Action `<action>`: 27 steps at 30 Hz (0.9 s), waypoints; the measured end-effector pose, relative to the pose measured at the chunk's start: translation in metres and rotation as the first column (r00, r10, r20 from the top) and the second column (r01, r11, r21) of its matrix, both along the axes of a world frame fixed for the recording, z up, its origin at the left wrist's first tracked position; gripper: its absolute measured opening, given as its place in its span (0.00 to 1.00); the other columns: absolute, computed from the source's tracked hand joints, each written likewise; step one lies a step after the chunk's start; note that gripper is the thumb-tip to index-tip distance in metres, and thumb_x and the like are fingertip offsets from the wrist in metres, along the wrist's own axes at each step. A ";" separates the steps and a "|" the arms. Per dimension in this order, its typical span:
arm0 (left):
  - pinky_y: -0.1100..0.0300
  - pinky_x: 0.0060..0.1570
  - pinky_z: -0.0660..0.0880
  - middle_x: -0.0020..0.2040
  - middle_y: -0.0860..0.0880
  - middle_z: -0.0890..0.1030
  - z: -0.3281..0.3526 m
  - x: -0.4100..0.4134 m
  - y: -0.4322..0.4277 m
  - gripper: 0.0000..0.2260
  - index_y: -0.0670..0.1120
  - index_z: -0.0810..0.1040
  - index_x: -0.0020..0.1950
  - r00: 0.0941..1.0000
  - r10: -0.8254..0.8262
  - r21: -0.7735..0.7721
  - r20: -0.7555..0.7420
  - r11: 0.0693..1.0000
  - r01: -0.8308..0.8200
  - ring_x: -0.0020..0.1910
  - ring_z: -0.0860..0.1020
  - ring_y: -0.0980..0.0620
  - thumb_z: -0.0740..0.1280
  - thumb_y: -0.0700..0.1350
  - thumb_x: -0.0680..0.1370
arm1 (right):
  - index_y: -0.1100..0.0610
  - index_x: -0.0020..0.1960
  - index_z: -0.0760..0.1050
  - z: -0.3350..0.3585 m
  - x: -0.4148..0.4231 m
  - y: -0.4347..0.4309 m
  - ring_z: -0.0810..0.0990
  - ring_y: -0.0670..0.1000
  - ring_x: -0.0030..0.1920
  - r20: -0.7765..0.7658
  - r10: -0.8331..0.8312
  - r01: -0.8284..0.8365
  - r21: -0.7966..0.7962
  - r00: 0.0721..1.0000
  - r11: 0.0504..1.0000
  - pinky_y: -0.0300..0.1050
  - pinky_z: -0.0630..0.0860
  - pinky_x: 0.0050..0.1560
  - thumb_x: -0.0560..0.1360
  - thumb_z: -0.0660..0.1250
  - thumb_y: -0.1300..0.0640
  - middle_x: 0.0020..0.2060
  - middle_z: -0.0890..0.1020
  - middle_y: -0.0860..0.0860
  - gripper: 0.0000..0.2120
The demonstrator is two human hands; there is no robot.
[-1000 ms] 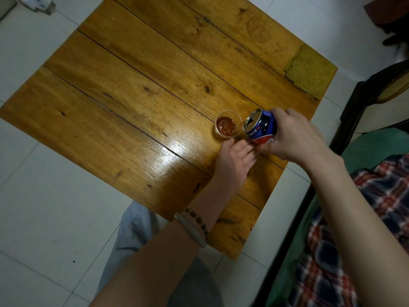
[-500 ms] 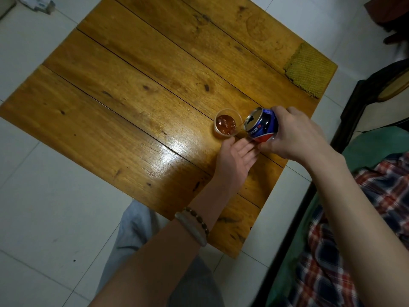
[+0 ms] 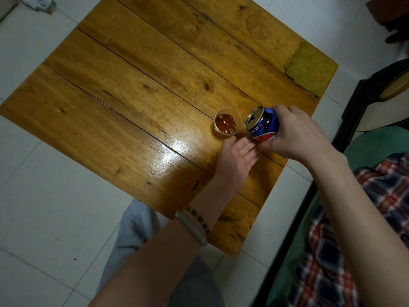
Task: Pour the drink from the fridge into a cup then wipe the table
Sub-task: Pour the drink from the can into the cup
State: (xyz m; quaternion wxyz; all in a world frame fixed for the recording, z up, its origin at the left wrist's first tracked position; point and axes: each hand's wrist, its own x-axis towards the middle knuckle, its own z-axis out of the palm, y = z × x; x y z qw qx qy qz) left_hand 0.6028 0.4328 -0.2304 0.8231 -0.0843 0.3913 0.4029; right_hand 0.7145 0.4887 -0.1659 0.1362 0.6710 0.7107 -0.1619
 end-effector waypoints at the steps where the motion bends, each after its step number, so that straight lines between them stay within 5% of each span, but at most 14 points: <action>1: 0.51 0.71 0.59 0.73 0.39 0.65 0.000 0.000 0.000 0.25 0.39 0.60 0.74 1.000 -0.001 0.000 0.000 1.000 0.001 0.72 0.64 0.42 0.46 0.53 0.83 | 0.54 0.68 0.64 0.000 0.000 0.000 0.73 0.57 0.53 -0.002 -0.001 0.001 -0.001 1.000 1.000 0.51 0.72 0.48 0.63 0.76 0.44 0.53 0.73 0.56 0.39; 27: 0.51 0.70 0.62 0.71 0.39 0.68 -0.002 -0.006 0.002 0.25 0.39 0.62 0.73 0.999 0.035 -0.005 -0.014 0.999 -0.035 0.70 0.67 0.42 0.47 0.53 0.82 | 0.54 0.66 0.65 0.002 -0.010 0.006 0.73 0.57 0.52 0.012 0.024 -0.024 -0.010 1.000 1.000 0.51 0.72 0.47 0.62 0.77 0.44 0.52 0.73 0.56 0.38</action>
